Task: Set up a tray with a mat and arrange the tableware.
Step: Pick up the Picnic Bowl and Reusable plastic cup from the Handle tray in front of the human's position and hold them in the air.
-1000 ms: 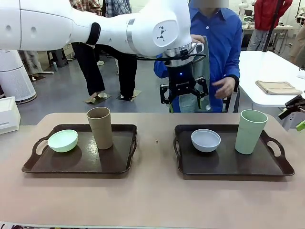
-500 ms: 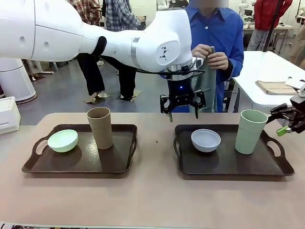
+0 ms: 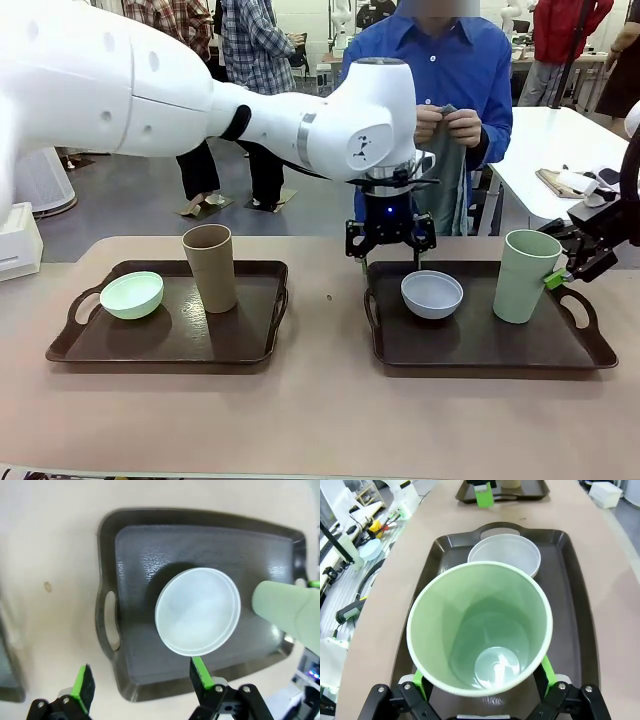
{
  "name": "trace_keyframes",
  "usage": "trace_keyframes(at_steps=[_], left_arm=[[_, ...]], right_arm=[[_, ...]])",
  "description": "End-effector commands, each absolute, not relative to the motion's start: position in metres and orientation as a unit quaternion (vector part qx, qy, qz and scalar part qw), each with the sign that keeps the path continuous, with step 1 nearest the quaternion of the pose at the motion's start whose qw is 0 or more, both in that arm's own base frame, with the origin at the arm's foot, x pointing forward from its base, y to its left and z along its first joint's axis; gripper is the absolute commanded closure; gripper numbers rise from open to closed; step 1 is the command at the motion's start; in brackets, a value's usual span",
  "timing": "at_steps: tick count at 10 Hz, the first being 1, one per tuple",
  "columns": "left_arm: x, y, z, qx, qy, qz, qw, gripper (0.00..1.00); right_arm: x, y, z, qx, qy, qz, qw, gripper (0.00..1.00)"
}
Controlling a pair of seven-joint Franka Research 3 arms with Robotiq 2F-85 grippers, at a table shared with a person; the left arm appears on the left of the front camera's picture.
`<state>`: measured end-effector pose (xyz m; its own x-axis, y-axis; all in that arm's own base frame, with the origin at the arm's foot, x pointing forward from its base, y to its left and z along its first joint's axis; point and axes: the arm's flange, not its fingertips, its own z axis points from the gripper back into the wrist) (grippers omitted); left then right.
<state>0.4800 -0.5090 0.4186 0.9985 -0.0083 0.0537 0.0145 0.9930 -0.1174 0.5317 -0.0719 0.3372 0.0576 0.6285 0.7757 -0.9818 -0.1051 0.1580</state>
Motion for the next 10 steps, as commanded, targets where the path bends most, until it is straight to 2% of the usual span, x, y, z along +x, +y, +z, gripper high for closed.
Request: trace_keyframes(at_steps=[1,5,10], left_arm=[[0.488,-0.523,0.42,-0.036,-0.036,0.01,0.999,0.0],[0.499,-0.545,0.402,-0.061,-0.023,-0.01,0.998,0.0],[0.514,-0.555,0.367,-0.038,0.013,-0.034,0.999,0.0]], right_arm=[[0.529,-0.069,0.327,0.379,-0.219,0.638,0.634,0.0],[0.531,-0.06,0.318,0.38,-0.211,0.64,0.633,0.0],[0.533,-0.057,0.311,0.382,-0.193,0.635,0.643,0.0]])
